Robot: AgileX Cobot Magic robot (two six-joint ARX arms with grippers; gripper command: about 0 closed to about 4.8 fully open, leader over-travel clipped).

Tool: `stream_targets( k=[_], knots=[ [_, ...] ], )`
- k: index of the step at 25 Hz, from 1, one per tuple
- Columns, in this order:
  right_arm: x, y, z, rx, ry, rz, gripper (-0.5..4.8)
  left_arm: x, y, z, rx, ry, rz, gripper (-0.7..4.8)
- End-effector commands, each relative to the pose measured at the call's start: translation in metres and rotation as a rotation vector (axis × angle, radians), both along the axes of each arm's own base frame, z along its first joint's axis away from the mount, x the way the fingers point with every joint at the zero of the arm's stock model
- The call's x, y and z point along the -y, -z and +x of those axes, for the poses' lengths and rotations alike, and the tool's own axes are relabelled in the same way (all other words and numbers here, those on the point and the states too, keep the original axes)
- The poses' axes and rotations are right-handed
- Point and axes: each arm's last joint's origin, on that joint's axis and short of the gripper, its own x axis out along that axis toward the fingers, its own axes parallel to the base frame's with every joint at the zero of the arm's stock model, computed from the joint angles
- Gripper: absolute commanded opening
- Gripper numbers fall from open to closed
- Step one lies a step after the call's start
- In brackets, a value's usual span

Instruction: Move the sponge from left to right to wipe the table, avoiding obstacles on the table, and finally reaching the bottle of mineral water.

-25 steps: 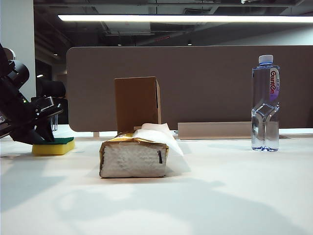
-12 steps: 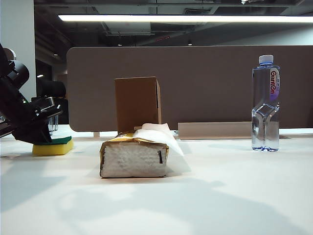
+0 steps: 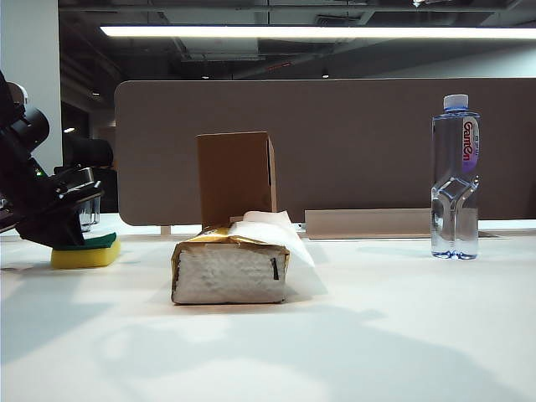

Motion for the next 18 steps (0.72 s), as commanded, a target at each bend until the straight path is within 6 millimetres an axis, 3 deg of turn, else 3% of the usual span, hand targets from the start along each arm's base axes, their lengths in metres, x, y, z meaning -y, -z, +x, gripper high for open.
stream_targets(
  k=[1,18],
  knots=[
    [0.000,-0.002,0.000,0.017,-0.003,0.005,3.87,0.000,0.013,-0.014,-0.154,-0.010,0.027,-0.06],
    [0.000,-0.003,0.000,0.017,-0.004,0.005,3.87,0.001,-0.003,-0.028,-0.183,-0.003,0.046,-0.06]
  ],
)
